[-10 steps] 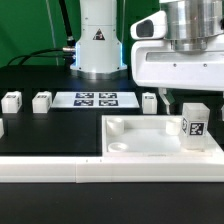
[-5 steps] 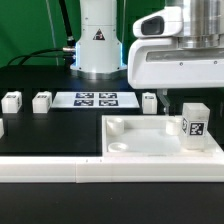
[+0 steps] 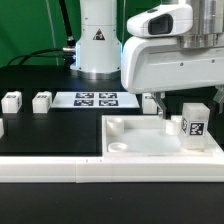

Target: Assemble square table

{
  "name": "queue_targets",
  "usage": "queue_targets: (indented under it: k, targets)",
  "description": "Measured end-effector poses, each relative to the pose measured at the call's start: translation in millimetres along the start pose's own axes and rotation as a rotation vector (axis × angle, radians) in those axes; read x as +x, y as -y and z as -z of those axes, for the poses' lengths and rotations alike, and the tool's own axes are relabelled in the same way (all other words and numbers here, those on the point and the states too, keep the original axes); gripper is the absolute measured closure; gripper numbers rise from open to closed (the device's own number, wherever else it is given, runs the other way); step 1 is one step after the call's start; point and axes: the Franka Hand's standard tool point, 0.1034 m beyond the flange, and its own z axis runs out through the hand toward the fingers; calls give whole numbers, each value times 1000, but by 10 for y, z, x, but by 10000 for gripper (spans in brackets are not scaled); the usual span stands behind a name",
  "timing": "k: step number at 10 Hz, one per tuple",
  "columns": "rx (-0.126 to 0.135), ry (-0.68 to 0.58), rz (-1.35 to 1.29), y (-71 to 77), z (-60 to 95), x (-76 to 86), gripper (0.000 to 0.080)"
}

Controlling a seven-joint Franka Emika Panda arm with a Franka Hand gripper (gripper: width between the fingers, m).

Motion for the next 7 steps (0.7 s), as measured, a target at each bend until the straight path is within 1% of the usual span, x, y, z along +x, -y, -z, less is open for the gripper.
queue_targets:
  k: [1,2,3,4,5,7]
  targets:
    - [0,0,0,0,-1,0,257]
    - [0,0,0,0,-1,0,257]
    - [0,0,-1,0,-1,-1,449]
    - [0,0,-21,0,-1,-1,449]
    - [1,0,-41,2,-1,-1,509]
    - [3,0,-155,5,-2,-1,509]
